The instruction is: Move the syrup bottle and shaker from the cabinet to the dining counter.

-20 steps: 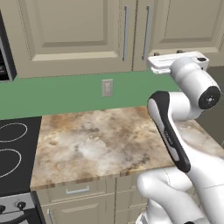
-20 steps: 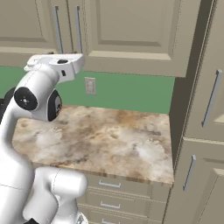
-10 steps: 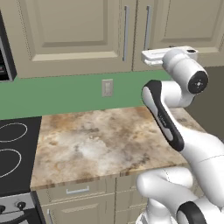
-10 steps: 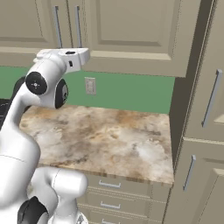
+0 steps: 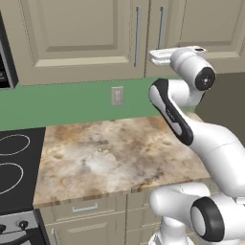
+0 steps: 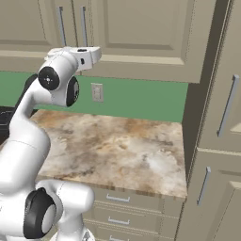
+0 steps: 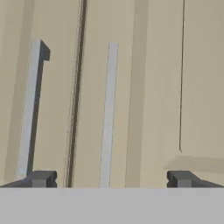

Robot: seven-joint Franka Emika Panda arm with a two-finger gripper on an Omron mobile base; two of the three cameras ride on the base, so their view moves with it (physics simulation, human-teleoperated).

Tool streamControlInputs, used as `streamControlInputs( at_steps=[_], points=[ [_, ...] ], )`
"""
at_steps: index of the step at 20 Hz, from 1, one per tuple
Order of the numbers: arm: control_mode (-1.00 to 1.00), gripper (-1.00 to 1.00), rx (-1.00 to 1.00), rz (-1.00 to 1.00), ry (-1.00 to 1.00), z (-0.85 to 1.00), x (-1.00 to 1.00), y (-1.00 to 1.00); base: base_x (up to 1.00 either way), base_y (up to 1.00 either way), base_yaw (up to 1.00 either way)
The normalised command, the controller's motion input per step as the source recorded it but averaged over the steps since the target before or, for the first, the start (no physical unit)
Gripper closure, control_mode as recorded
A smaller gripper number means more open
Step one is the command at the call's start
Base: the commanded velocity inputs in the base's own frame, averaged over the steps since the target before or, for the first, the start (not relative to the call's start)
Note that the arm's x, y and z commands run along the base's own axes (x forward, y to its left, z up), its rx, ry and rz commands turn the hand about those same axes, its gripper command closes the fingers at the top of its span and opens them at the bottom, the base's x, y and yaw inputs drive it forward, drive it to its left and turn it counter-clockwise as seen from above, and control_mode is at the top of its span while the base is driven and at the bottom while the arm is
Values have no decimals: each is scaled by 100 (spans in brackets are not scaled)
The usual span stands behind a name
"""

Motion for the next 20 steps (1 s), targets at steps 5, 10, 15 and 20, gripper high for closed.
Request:
streamControlInputs(
  at_steps=[5, 10, 15, 20],
  points=[
    [-100, -100, 0, 0, 2, 0, 47, 0, 0, 0, 0],
    [-100, -100, 0, 0, 1, 0, 42, 0, 0, 0, 0],
    [-100, -100, 0, 0, 1, 0, 35, 0, 0, 0, 0],
    [-100, -100, 0, 0, 1, 0, 29, 0, 0, 0, 0]
  ],
)
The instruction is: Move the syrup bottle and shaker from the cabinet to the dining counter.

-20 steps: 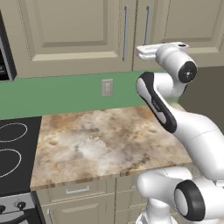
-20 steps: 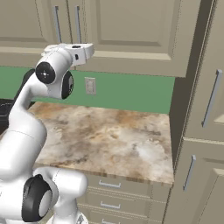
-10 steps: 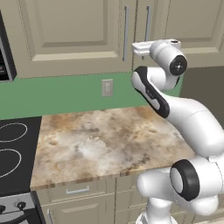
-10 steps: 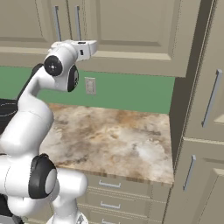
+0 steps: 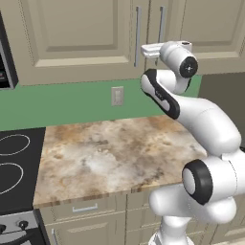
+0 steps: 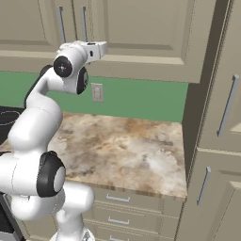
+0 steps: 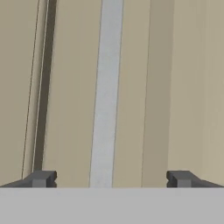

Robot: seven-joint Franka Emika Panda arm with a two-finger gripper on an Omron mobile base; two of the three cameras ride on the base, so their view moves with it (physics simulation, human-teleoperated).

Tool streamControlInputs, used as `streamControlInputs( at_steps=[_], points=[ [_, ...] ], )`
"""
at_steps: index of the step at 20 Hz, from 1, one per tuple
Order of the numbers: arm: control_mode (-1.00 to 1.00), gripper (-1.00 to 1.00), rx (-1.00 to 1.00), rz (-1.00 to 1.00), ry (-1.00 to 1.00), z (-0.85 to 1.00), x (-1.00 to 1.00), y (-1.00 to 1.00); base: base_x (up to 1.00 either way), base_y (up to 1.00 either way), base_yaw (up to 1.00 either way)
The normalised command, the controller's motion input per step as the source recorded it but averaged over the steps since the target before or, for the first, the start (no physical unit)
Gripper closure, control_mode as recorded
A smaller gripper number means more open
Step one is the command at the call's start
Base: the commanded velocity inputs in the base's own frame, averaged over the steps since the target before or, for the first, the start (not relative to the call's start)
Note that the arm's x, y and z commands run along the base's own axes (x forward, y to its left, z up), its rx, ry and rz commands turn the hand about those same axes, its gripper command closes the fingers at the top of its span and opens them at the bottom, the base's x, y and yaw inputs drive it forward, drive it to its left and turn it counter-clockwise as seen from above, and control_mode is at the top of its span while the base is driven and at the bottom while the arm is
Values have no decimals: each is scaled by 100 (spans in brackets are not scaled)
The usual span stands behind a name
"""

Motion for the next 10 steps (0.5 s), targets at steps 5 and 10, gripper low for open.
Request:
streamControlInputs(
  at_steps=[5, 10],
  points=[
    [-100, -100, 0, 0, 1, -1, 27, 0, 0, 0, 0],
    [-100, -100, 0, 0, 1, -6, 37, 0, 0, 0, 0]
  ],
)
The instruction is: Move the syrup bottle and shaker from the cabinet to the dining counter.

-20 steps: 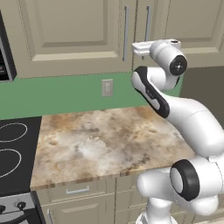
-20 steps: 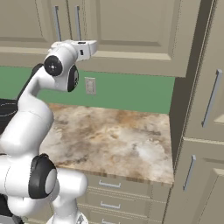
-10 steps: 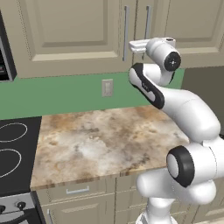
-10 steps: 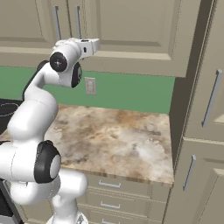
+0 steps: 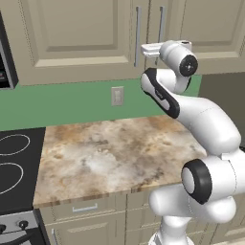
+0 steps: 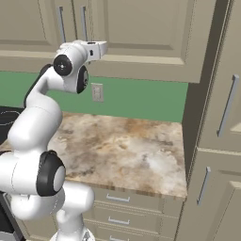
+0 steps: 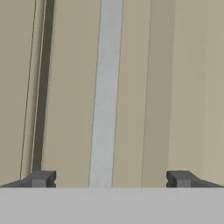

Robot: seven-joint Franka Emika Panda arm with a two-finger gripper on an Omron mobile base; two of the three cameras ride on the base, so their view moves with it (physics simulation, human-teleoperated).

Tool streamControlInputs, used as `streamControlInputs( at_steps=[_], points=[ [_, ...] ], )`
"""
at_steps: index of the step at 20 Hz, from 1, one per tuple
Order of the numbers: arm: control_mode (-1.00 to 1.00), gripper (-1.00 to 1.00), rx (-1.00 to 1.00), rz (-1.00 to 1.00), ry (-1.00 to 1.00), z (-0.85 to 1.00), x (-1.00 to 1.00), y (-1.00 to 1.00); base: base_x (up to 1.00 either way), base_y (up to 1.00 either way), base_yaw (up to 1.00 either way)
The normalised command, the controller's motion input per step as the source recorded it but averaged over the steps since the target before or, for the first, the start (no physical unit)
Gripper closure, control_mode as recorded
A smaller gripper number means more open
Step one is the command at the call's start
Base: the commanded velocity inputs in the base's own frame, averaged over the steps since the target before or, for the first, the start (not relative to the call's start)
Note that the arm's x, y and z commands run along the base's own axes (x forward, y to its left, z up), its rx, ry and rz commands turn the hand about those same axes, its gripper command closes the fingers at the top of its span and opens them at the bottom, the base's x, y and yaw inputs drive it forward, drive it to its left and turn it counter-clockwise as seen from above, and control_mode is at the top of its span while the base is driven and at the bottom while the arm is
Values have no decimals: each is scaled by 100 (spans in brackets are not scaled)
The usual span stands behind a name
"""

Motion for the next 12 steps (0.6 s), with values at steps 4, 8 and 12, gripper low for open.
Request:
streamControlInputs(
  at_steps=[4, 8, 12],
  points=[
    [-100, 100, 0, 0, 0, -5, 18, 0, 0, 0, 0],
    [-100, 100, 0, 0, 0, 0, 0, 0, 0, 0, 0],
    [-100, 100, 0, 0, 0, 0, 0, 0, 0, 0, 0]
  ],
)
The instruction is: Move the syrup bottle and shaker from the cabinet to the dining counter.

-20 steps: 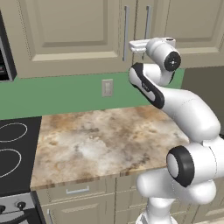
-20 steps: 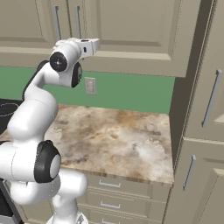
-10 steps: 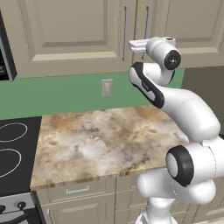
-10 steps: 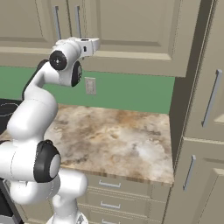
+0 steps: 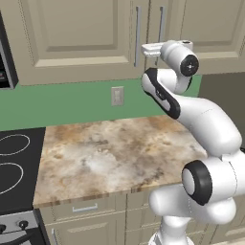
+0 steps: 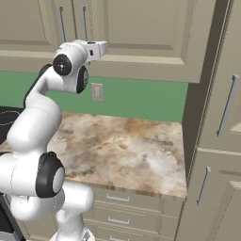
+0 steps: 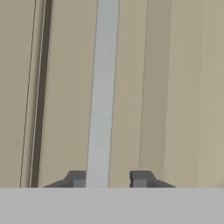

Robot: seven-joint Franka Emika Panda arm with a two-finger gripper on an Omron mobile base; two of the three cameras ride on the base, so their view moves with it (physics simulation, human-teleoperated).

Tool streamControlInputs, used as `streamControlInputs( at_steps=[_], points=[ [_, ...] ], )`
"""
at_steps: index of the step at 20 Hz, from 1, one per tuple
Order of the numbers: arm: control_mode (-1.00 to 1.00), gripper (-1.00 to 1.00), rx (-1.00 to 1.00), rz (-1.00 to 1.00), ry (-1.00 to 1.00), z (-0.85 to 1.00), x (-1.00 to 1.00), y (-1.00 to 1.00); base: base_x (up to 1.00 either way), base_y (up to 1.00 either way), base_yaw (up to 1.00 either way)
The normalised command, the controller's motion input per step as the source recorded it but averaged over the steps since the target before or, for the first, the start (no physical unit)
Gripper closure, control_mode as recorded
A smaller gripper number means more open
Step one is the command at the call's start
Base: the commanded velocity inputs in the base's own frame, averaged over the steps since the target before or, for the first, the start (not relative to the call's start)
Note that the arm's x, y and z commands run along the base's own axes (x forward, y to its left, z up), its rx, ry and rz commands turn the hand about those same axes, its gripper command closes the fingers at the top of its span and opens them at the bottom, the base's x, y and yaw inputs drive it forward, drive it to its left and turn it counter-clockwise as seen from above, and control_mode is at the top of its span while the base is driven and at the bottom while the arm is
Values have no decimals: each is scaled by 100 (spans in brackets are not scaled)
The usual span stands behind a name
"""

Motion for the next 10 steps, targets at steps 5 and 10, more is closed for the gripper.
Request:
streamControlInputs(
  at_steps=[5, 10],
  points=[
    [-100, 100, 0, 0, 0, 0, 0, 0, 0, 0, 0],
    [-100, 100, -1, 4, 1, 0, -9, 8, 0, 0, 0]
  ],
)
